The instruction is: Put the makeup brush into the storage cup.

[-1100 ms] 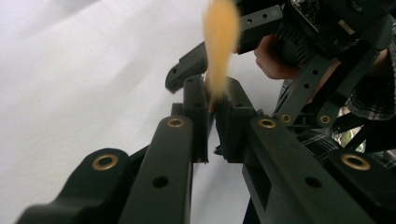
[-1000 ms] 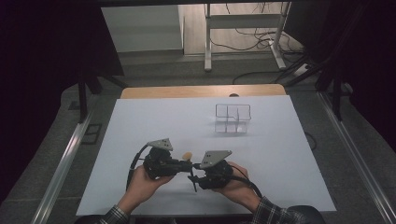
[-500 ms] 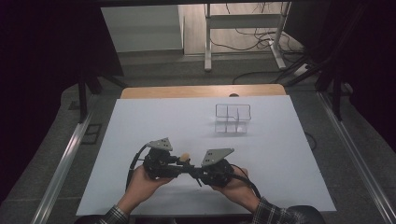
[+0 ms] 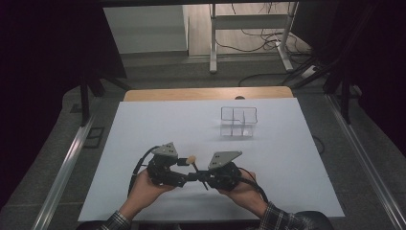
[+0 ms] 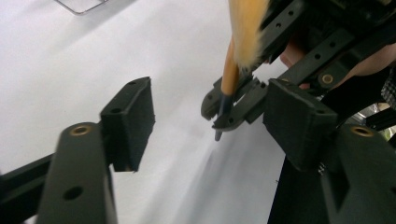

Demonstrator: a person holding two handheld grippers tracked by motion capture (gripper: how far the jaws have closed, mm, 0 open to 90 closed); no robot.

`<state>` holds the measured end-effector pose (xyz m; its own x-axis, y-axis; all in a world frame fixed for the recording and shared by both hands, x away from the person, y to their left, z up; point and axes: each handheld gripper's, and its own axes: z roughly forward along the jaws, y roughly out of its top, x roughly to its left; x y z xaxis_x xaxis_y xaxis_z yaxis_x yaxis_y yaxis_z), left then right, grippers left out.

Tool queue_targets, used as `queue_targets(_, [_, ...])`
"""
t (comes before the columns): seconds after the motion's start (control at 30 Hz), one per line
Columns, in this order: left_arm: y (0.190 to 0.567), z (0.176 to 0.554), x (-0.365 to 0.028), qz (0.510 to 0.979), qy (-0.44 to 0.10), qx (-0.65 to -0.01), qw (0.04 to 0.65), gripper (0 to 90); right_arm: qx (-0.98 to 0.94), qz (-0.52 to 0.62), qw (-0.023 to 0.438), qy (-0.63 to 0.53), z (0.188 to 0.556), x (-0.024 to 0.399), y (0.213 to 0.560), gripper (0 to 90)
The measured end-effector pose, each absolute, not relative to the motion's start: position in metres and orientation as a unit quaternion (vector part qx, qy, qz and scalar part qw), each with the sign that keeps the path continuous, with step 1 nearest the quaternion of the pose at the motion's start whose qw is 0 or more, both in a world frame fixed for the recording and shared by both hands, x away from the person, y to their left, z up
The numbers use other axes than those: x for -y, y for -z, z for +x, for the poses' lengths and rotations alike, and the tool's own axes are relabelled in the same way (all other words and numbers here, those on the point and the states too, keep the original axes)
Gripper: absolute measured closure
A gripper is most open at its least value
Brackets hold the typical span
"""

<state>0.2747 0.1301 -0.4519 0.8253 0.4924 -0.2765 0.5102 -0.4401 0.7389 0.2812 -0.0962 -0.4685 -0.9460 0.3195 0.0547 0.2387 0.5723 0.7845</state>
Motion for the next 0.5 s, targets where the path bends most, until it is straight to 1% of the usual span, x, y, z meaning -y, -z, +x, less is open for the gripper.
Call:
queue_targets(0.43, [0.4555, 0.2740, -0.1321, 0.854, -0.014, -0.299, 0.425, 12.6, -0.881, 0.163, 0.052, -0.440, 0.2828, 0.1001, 0.4657, 83.8])
queue_targets(0.5, [0.4567, 0.2736, -0.1320, 0.856, -0.018, -0.299, 0.421, 11.3, -0.880, 0.165, 0.053, -0.442, 0.2834, 0.1009, 0.4654, 83.8])
